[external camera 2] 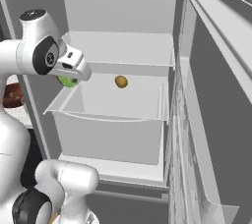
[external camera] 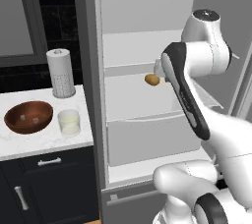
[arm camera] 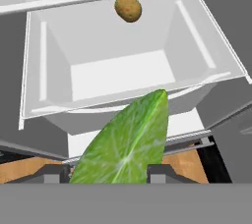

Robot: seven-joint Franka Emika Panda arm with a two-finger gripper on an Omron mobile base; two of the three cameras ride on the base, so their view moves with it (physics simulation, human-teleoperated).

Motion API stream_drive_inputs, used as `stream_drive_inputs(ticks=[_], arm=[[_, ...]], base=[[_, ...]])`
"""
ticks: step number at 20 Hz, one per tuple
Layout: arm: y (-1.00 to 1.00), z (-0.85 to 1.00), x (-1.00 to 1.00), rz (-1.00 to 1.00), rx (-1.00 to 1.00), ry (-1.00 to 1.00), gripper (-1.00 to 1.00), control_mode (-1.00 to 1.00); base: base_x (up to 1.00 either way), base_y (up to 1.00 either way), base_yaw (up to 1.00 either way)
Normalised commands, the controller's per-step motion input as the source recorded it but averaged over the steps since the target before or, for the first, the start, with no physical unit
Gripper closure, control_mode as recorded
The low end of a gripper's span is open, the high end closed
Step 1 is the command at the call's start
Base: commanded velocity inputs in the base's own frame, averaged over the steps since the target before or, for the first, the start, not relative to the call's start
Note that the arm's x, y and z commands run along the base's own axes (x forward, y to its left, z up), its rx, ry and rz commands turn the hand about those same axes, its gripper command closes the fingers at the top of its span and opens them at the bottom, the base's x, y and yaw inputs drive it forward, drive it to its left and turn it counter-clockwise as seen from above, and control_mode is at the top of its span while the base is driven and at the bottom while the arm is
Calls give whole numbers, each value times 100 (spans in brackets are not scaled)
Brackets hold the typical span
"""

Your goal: Grab a lemon wedge from the fridge and one ice cube from the ice bowl, and put them in the glass of lemonade.

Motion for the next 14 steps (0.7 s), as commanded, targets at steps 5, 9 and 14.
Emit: stream_drive_inputs(ticks=[5,9,14], arm=[[-5,-55,-81,2,2,0,100,-100],[0,-15,-39,0,2,1,100,-100],[0,0,-7,0,0,0,100,-100]], base=[[0,0,0],[0,0,0],[0,0,0]])
